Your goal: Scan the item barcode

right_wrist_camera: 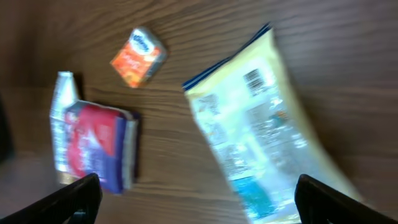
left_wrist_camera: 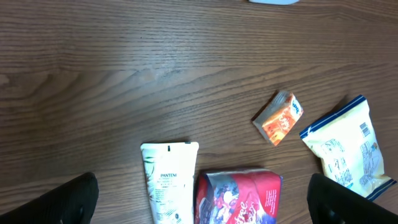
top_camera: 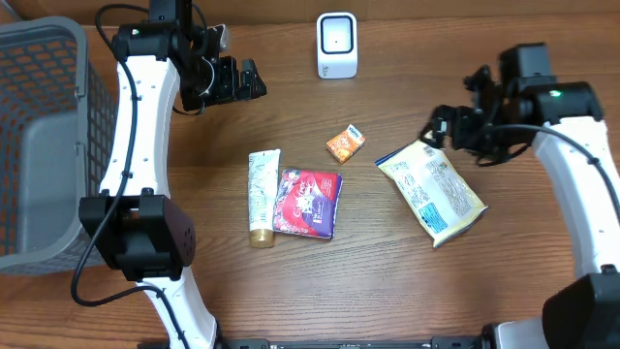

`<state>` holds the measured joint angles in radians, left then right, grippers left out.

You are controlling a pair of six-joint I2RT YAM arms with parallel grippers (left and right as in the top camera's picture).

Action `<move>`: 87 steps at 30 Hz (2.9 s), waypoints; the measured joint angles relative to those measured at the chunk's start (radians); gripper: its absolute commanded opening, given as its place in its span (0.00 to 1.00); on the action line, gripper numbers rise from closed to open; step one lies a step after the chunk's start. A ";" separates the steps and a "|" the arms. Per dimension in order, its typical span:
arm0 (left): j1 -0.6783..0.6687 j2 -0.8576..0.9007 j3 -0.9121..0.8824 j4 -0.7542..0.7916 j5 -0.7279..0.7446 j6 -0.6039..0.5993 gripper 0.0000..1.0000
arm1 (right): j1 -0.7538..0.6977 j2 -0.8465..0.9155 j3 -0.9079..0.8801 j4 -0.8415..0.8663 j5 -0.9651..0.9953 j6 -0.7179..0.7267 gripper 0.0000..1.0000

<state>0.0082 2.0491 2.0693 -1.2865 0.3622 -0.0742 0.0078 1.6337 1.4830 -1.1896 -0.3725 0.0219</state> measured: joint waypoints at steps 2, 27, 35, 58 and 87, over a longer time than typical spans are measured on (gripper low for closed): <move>0.000 0.000 0.000 0.000 0.000 0.000 1.00 | -0.051 0.000 -0.010 0.007 -0.001 -0.101 1.00; 0.000 0.000 0.000 -0.005 0.000 0.000 1.00 | -0.417 0.003 -0.633 0.405 -0.309 0.085 1.00; 0.000 0.000 0.000 -0.016 0.000 0.000 1.00 | -0.533 0.002 -0.742 0.478 -0.378 0.159 1.00; 0.000 0.000 0.000 -0.023 0.000 0.000 1.00 | -0.469 -0.029 -1.182 1.477 -0.688 0.432 1.00; 0.000 0.000 0.000 -0.023 0.000 0.000 1.00 | -0.215 0.003 -1.209 1.960 -0.458 0.609 0.04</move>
<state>0.0082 2.0491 2.0693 -1.3090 0.3622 -0.0742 -0.2073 1.6367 0.2745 0.7704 -0.8303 0.6308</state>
